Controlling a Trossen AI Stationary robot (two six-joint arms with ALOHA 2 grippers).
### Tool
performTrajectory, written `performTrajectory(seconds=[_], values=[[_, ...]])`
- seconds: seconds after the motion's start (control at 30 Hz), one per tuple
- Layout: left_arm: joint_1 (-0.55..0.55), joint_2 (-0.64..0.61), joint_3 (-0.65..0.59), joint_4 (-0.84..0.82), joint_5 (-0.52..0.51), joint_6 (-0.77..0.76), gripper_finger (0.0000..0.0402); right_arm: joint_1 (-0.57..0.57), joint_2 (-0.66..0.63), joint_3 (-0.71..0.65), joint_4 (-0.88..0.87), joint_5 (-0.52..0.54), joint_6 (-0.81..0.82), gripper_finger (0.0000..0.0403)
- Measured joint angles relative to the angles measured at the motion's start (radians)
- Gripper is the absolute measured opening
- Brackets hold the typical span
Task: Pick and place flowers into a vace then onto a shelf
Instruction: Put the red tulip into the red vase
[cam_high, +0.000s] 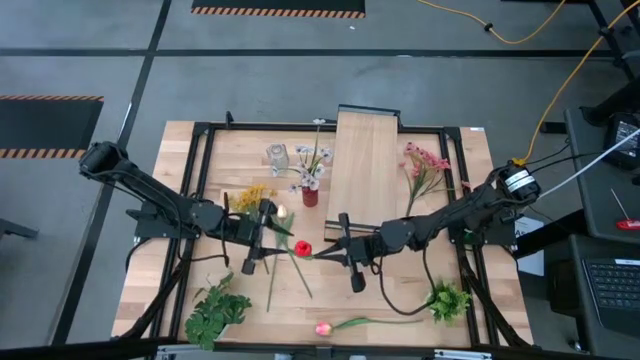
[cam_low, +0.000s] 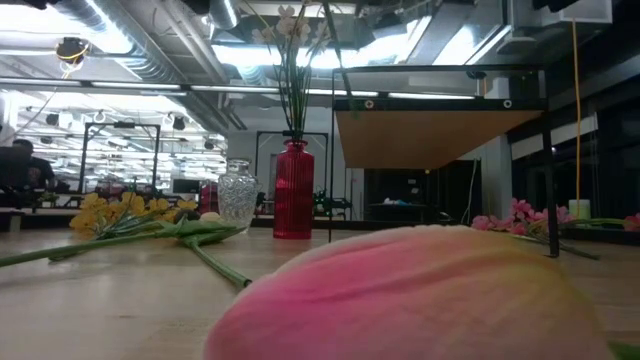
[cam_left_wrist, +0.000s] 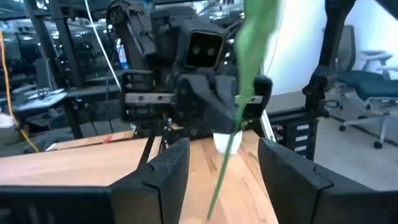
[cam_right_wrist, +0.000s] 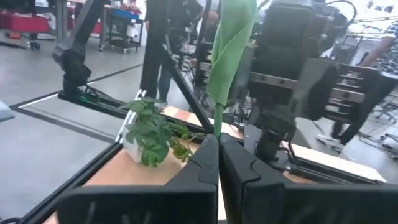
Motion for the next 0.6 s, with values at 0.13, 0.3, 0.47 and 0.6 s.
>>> performTrajectory(seconds=[0.13, 0.3, 0.47, 0.6], values=[[0.009, 0.063, 0.000, 0.091, 0.002, 0.000, 0.0184, -0.019, 0.000, 0.000, 0.005, -0.031, -0.003, 0.0000], [0.044, 0.149, 0.004, 0.176, 0.042, -0.010, 0.0184, -0.035, 0.001, 0.000, 0.012, -0.057, 0.003, 0.0000], [0.076, 0.202, 0.057, 0.200, 0.104, -0.027, 0.0184, -0.035, 0.004, 0.000, 0.013, -0.057, 0.004, 0.0000], [0.094, 0.242, 0.096, 0.197, 0.187, -0.030, 0.0181, -0.035, 0.005, 0.001, 0.010, -0.057, 0.004, 0.0000]])
